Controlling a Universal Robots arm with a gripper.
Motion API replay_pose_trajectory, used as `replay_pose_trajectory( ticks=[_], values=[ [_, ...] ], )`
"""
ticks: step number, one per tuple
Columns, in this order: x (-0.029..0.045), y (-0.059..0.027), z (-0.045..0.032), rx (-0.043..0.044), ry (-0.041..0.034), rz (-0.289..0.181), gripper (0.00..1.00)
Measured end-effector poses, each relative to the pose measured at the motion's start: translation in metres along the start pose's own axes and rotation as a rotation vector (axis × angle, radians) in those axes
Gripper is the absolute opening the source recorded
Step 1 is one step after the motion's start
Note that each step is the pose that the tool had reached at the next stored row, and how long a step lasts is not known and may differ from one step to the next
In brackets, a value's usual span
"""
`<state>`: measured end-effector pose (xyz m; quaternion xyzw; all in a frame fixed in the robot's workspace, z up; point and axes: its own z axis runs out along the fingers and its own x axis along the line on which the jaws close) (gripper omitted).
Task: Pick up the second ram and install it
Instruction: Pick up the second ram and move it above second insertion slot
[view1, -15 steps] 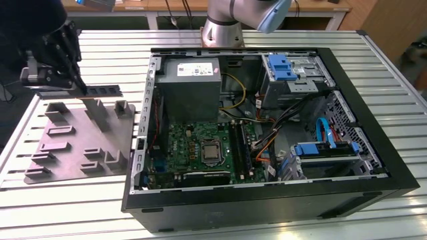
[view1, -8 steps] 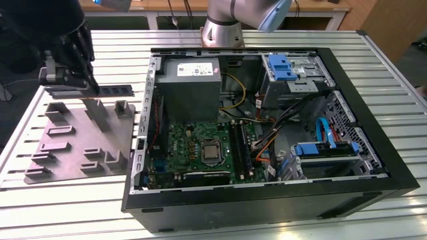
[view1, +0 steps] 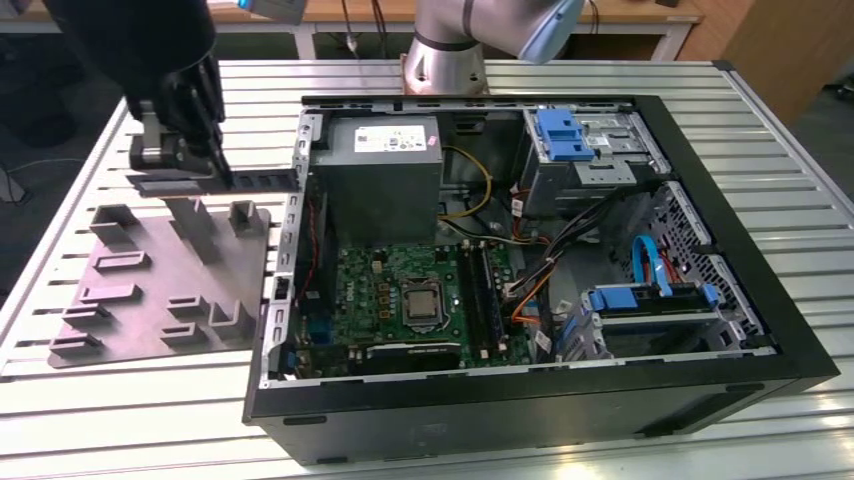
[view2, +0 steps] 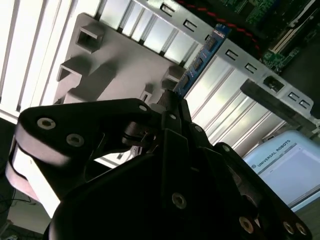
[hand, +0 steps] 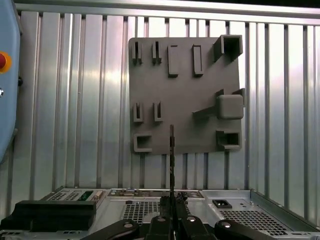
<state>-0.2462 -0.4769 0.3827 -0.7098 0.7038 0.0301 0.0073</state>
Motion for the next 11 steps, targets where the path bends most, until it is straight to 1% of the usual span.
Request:
replay_pose_trajectory(
  ticks=[5, 11],
  values=[
    [0.0001, -0.016, -0.0004, -0.0011, 0.0, 0.0, 0.14],
    [0.0002, -0.0314, -0.0008, -0.002, 0.0, 0.0, 0.14]
  ],
)
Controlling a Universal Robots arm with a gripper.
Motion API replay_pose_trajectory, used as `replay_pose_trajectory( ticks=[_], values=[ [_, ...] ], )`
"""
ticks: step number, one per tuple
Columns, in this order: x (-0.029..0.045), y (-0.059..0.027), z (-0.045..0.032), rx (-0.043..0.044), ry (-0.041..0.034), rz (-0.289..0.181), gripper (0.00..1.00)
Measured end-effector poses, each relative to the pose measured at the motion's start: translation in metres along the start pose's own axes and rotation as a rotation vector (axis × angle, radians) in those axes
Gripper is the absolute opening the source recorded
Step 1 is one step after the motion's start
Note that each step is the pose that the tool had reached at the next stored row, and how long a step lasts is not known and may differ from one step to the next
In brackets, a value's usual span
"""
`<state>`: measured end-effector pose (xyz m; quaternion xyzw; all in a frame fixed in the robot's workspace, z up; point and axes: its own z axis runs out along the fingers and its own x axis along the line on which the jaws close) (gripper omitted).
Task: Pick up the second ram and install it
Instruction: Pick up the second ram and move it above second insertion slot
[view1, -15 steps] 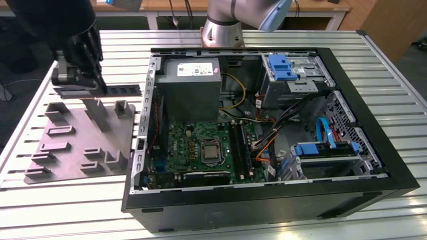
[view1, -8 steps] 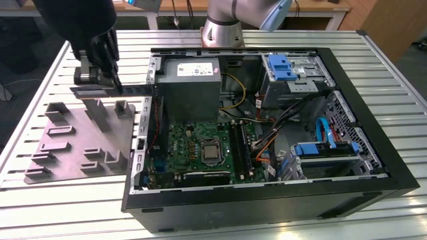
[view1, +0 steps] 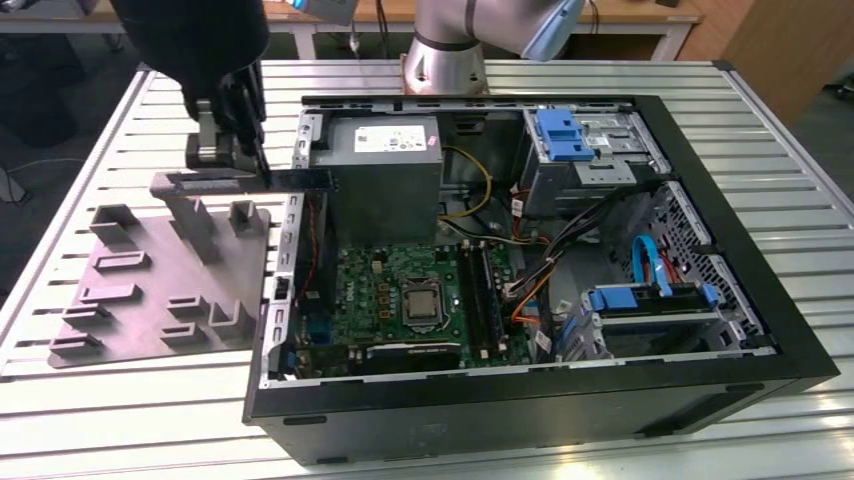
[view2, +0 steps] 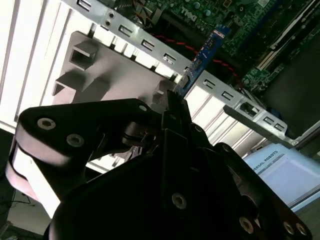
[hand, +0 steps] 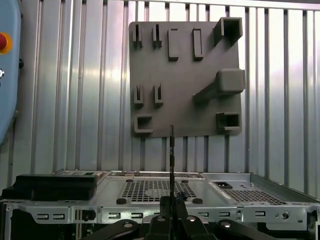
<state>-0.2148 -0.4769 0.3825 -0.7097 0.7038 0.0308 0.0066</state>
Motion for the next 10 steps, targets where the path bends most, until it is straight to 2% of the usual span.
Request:
replay_pose_trajectory(
  ticks=[10],
  values=[
    [0.0004, -0.0432, 0.0005, -0.0084, -0.0002, 0.0, 0.14]
  ],
)
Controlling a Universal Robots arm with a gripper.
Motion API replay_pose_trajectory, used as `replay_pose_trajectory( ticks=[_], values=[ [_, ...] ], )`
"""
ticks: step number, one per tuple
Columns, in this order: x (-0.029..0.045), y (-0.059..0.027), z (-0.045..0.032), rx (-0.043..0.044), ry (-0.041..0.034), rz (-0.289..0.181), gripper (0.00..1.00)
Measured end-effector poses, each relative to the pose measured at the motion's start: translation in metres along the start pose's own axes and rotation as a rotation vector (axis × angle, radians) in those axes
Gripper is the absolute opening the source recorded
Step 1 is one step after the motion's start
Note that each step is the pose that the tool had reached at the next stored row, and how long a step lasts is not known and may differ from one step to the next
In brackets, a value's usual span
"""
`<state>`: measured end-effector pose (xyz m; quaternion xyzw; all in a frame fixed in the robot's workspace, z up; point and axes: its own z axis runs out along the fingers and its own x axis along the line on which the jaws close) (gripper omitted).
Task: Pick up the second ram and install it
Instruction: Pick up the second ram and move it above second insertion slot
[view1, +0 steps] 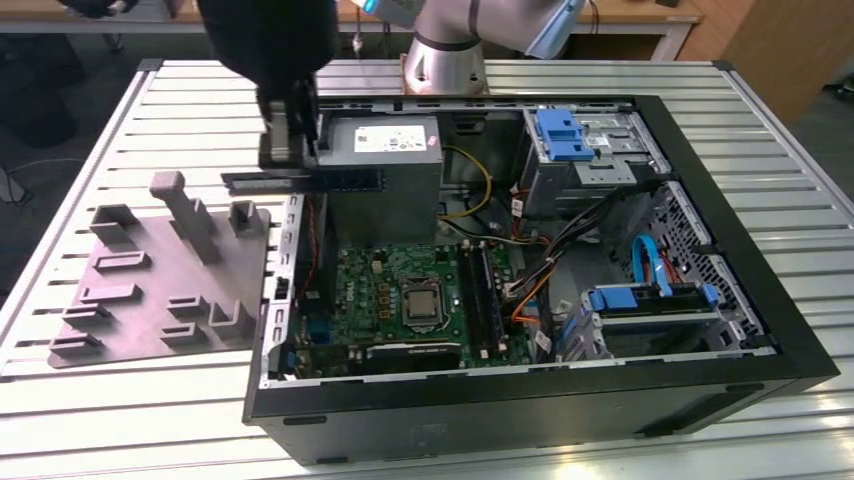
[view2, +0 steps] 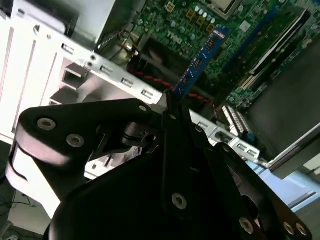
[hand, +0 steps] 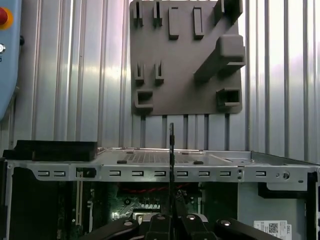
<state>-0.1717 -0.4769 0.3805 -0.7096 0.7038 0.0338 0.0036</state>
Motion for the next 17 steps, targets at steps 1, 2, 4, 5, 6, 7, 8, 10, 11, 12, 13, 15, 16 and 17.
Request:
replay_pose_trajectory(
  ticks=[1, 2, 4, 5, 6, 7, 8, 10, 11, 12, 13, 15, 16, 17],
  values=[
    [0.0, -0.0045, 0.0, -0.0008, -0.0003, 0.0, 0.14],
    [0.0001, -0.0088, 0.0, -0.0016, -0.0017, 0.0, 0.14],
    [0.0002, -0.0162, -0.0003, -0.0025, -0.012, 0.0, 0.14],
    [0.0002, -0.0198, -0.0003, -0.0027, -0.0227, -0.001, 0.14],
    [0.0003, -0.0232, -0.0003, -0.0029, -0.0333, -0.001, 0.14],
    [0.0002, -0.0269, -0.0001, -0.0037, -0.0415, -0.002, 0.14],
    [0.0003, -0.031, 0.0006, -0.0056, -0.0436, -0.002, 0.14],
    [0.0005, -0.0401, 0.0027, -0.0086, -0.0435, -0.002, 0.14],
    [0.0006, -0.0448, 0.0037, -0.0103, -0.0434, -0.003, 0.14],
    [0.0007, -0.0493, 0.005, -0.0125, -0.0435, -0.003, 0.14],
    [0.0008, -0.0539, 0.0065, -0.0145, -0.0436, -0.002, 0.14],
    [0.0011, -0.0635, 0.0097, -0.0183, -0.0435, -0.002, 0.14],
    [0.0012, -0.068, 0.0111, -0.0201, -0.0434, -0.002, 0.14],
    [0.0013, -0.0723, 0.0127, -0.0216, -0.0435, -0.002, 0.14]
  ],
)
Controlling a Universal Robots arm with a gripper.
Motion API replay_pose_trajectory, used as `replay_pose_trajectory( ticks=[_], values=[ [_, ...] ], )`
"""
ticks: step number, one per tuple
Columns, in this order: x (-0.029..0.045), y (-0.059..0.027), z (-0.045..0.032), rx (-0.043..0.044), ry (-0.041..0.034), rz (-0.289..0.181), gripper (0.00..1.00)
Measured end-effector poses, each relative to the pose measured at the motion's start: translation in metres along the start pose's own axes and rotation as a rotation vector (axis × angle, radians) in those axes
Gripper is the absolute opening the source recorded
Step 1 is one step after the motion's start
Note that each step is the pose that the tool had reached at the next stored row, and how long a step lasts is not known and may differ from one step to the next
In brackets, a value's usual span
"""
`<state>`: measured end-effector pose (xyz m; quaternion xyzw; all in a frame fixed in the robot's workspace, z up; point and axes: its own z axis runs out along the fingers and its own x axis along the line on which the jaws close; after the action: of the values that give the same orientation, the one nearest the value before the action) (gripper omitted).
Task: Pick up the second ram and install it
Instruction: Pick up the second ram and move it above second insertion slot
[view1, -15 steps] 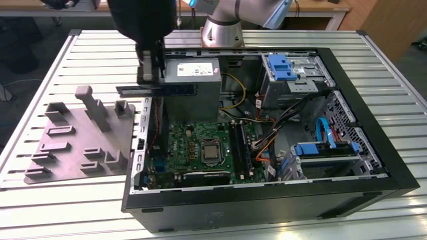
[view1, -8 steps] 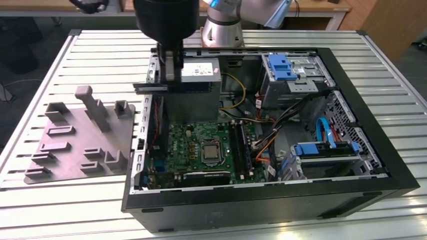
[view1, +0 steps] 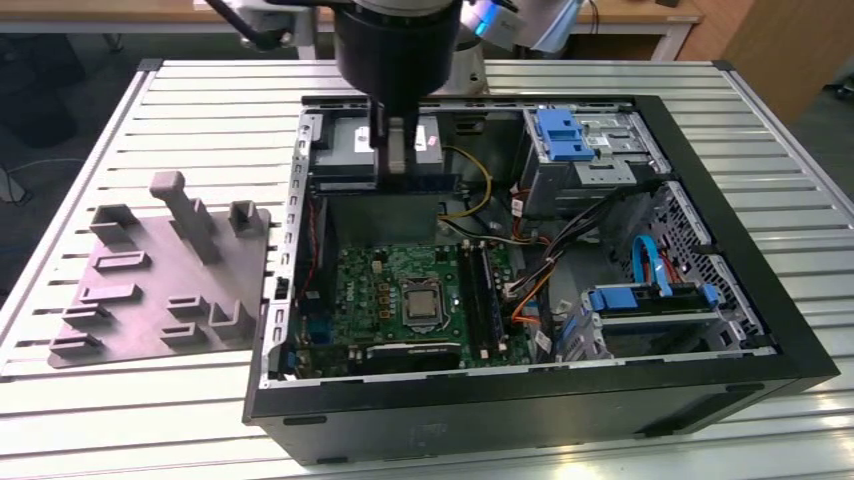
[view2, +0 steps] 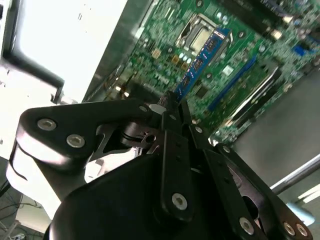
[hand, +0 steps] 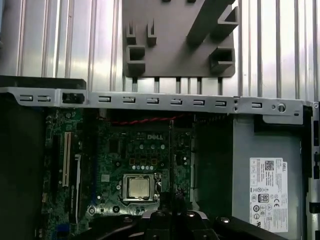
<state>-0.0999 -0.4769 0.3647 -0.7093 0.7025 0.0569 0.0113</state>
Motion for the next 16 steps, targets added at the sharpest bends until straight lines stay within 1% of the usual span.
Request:
replay_pose_trajectory(
  ticks=[3, 5, 8, 12, 16],
  values=[
    [0.0006, -0.0126, 0.0045, -0.0045, -0.0003, 0.0, 0.14],
    [0.001, -0.0188, 0.0076, -0.0072, -0.0001, 0.001, 0.14],
    [0.0014, -0.0249, 0.0117, -0.0096, -0.0018, 0.001, 0.14],
    [0.0022, -0.0345, 0.0183, -0.011, -0.002, 0.001, 0.14],
    [0.0029, -0.0383, 0.0252, -0.0119, -0.002, 0.001, 0.14]
  ],
)
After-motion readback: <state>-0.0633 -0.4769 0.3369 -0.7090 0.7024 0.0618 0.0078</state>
